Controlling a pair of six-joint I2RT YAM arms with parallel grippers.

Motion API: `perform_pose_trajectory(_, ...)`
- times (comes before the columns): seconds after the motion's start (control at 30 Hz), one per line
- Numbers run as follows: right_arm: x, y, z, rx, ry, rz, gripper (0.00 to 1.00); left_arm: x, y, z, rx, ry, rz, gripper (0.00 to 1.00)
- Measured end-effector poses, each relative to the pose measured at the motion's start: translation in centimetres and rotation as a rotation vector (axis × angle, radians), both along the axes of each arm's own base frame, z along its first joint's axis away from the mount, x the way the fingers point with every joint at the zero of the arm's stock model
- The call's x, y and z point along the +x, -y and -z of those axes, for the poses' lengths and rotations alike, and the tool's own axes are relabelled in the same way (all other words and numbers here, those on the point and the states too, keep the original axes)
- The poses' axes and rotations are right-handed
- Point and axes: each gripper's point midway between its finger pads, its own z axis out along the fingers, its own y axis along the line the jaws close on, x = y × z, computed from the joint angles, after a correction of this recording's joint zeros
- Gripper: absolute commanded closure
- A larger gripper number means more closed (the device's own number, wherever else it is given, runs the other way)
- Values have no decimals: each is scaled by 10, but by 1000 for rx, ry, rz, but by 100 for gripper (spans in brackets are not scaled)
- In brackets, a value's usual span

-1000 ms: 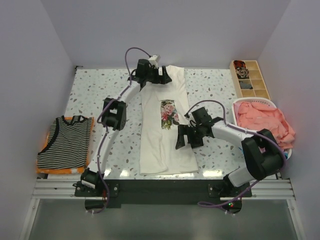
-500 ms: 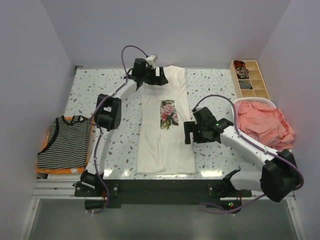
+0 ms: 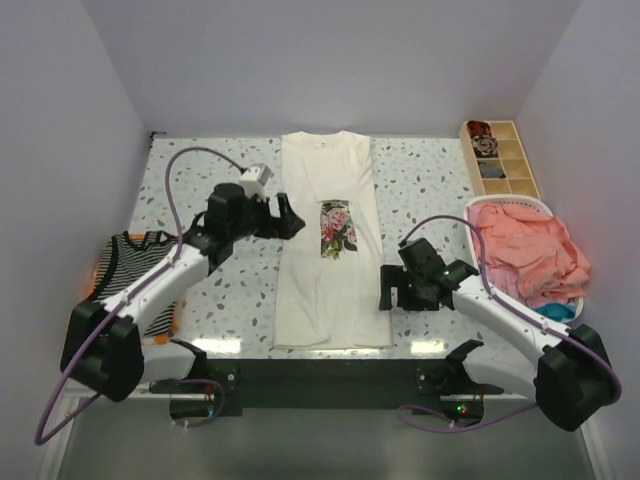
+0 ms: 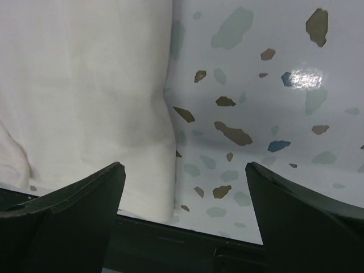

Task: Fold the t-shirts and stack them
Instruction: Grab the bottom of the folded rectangular tshirt with both arms

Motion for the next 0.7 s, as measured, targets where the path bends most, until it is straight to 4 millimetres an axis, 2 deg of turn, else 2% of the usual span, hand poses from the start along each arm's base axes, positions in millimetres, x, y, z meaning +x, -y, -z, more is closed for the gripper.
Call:
perform_pose_trajectory(0.13,-9,-2,-2,40,-12,3,9,-91,-12,66,27,-215,-8,4)
perform_pose_trajectory(0.17,-9,-4,-5,57,-4,3,9,-109,-17,74,28,-256,-20,5)
perform_pose_trajectory(0.23,-10,-8,-12,89,7,-3,9,-134,-27,77,3,-297,-57,9)
perform_pose_trajectory(0.33,-16,-13,-13,130,-7,-12,10,-157,-39,64,-73,-294,-106,12)
perform_pose_trajectory(0.4,-25,-15,-7,148,-41,-19,11,-170,-44,61,-118,-300,-129,14)
perform_pose_trajectory(0.47,-36,-14,2,155,-85,-22,12,-181,-49,69,-139,-335,-147,16)
perform_pose_trajectory(0.57,-49,-11,12,159,-135,-18,12,-203,-55,96,-139,-441,-170,18)
perform_pose_trajectory(0.7,-57,-11,14,178,-150,-14,12,-226,-61,117,-135,-547,-186,19)
